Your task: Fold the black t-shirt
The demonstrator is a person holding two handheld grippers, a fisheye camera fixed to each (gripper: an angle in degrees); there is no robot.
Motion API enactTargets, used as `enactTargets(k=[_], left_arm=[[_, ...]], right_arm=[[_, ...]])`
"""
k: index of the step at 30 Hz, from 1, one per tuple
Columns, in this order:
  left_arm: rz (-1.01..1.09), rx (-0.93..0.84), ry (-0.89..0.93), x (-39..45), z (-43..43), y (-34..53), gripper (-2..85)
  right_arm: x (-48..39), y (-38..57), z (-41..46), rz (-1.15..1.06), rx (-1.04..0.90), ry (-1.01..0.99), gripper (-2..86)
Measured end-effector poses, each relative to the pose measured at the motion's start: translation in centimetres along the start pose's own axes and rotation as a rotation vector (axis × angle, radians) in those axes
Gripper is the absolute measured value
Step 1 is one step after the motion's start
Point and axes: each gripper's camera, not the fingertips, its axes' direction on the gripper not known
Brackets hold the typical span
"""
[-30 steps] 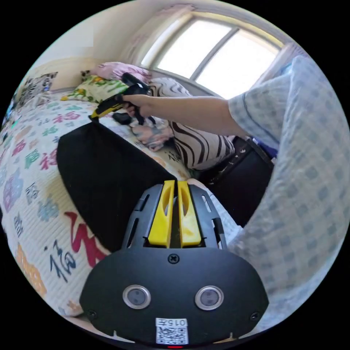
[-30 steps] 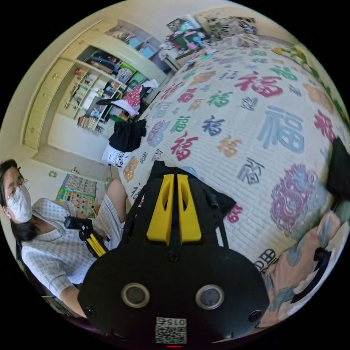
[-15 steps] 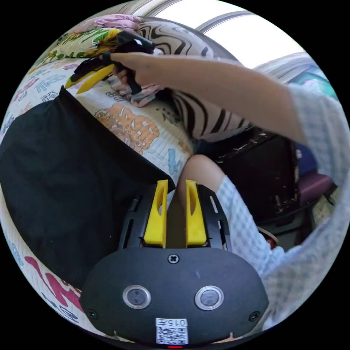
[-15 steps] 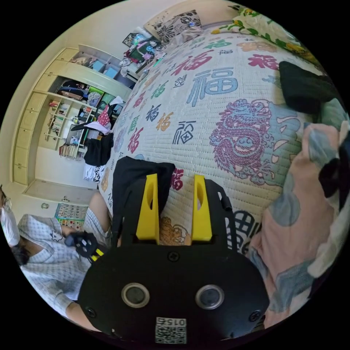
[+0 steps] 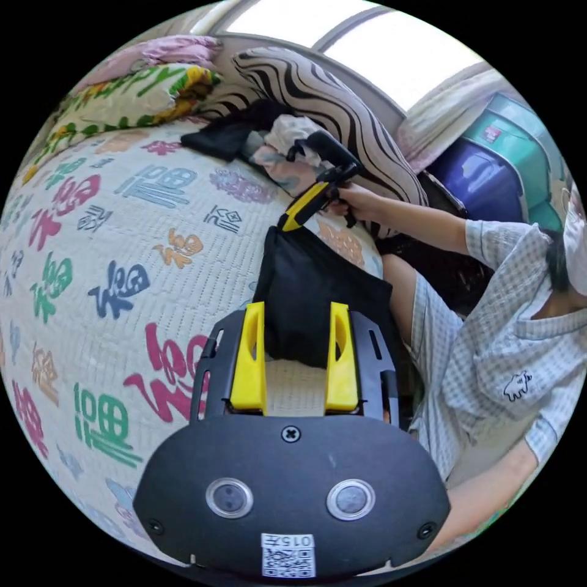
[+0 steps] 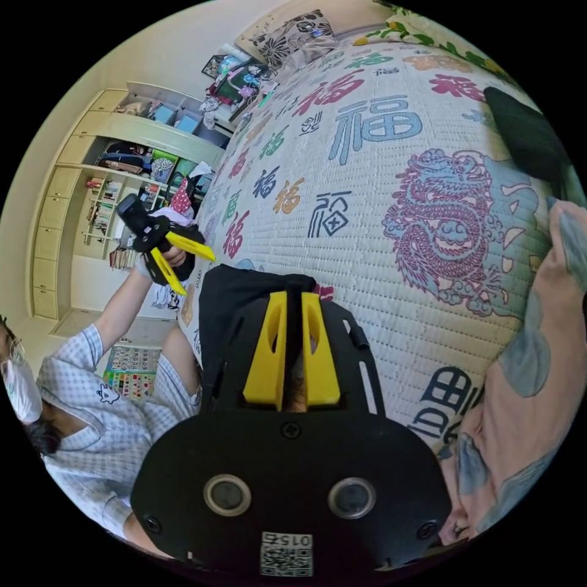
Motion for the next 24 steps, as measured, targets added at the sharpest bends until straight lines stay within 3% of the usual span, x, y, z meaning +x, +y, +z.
enactTargets(k=[5,11,15,19,24], left_arm=[[0.095,-0.108,0.233,-6.1,5.1,-3.5,13.5],[0.151,-0.390,0.426,-10.6,9.3,-3.5,11.4],[0.212,-0.608,0.395,-12.7,10.1,-3.0,4.2],[0.206,-0.604,0.321,-15.6,9.0,-3.8,2.9],[0.171,-0.562,0.329,-18.6,8.4,-2.7,6.8]], right_arm=[[0.6,1.3,-1.9,-0.006,0.031,0.028,1.3],[0.8,2.3,-3.9,-0.010,0.036,0.054,0.6],[0.4,2.2,-4.3,-0.032,-0.001,0.118,0.4],[0.4,2.4,-4.7,-0.047,-0.014,0.173,0.5],[1.5,3.3,-6.5,-0.122,0.035,-0.027,0.5]])
